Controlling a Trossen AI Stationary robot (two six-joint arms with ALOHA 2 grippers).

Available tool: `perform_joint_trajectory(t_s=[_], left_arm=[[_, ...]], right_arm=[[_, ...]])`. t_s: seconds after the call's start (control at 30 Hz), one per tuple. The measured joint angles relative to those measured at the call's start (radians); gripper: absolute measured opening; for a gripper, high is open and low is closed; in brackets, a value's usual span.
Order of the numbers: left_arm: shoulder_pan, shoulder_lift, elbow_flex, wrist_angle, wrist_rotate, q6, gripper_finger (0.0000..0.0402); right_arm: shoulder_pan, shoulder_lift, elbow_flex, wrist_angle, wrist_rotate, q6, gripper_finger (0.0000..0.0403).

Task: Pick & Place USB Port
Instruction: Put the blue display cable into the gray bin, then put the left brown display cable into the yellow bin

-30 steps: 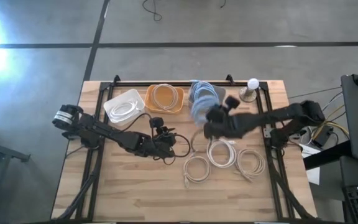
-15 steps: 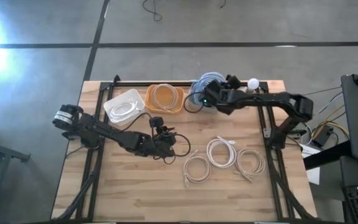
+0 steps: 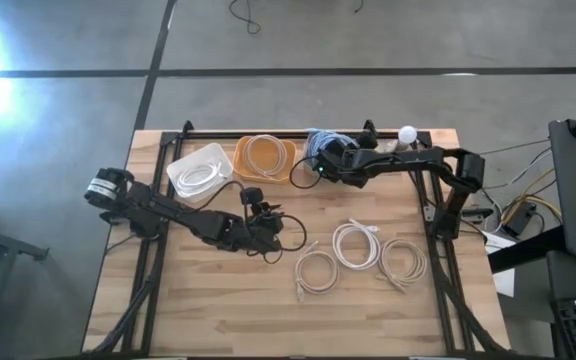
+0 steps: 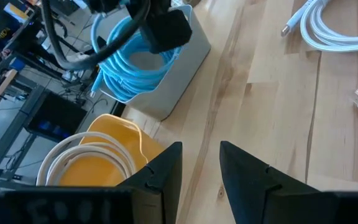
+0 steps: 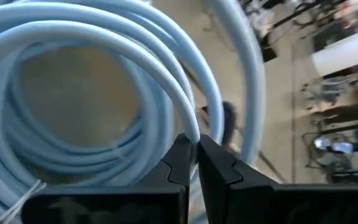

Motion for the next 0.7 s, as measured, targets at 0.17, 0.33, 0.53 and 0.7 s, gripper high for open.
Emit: perform_joint_trajectory(t_s=[0.17,0.33,0.53,0.7], left_arm=[[0.0,0.0,0.0,-0.001,0.0,-0.001,0.0122],[0.0,0.0,0.0,-0.005,0.001,-0.002,0.0122],[0.0,0.0,0.0,-0.005,0.001,-0.002,0.0122],[0.0,0.0,0.0,-0.005,0.001,-0.002,0.0122]], right_arm=[[-0.001,0.006,0.0,-0.001,-0.031,0.01,0.0031],[0.0,-0.011,0.0,-0.003,-0.037,0.007,0.0073],[0.01,-0.051,0.0,-0.007,-0.037,-0.02,0.0116],[0.06,-0.093,0.014,-0.014,-0.038,-0.057,0.0137]])
